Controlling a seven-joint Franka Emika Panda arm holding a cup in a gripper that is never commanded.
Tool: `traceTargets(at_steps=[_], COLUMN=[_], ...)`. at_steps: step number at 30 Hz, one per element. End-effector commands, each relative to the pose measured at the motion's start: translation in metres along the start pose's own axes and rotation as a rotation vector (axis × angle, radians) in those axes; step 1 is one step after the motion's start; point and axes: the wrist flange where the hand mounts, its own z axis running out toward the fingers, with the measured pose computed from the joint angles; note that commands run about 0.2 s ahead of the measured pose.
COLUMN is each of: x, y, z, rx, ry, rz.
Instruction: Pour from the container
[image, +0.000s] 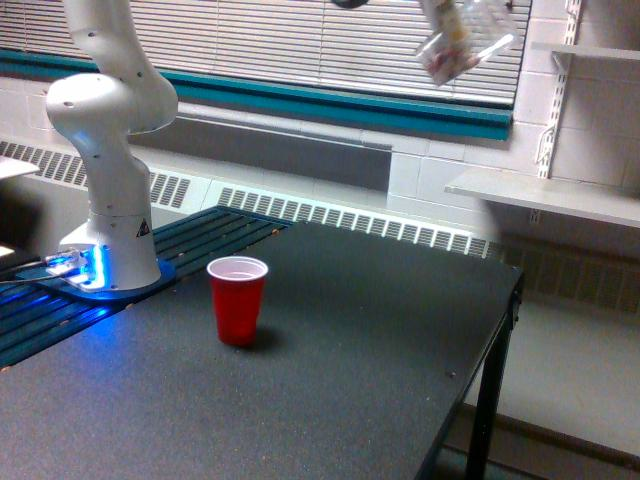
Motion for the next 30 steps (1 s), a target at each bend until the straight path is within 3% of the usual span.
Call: traceTargets(at_steps=[1,17,30], x=[-0.017,-0.075,-0.126], y=[0.027,0.088,0.125], z=[0.001,0.015,0.021], rx=[-0.043,-0.159,-0.207], ry=[0.000,-0.069,-0.108], rz=[0.001,-0.023,-0.038])
